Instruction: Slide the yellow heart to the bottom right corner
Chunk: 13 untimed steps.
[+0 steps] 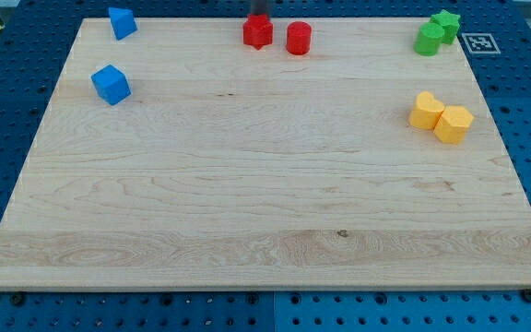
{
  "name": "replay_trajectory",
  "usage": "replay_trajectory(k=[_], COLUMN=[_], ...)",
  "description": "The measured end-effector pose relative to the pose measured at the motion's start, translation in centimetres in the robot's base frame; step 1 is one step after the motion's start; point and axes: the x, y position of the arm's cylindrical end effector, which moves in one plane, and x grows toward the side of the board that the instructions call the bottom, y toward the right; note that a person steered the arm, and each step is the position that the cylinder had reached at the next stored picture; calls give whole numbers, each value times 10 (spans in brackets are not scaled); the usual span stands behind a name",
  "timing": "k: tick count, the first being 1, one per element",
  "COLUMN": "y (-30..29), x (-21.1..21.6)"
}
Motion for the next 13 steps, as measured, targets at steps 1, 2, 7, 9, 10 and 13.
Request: replay_trajectory(k=[1,2,7,9,10,13], y=[18,18,145,189,199,259], x=[0,0,148,185,185,188])
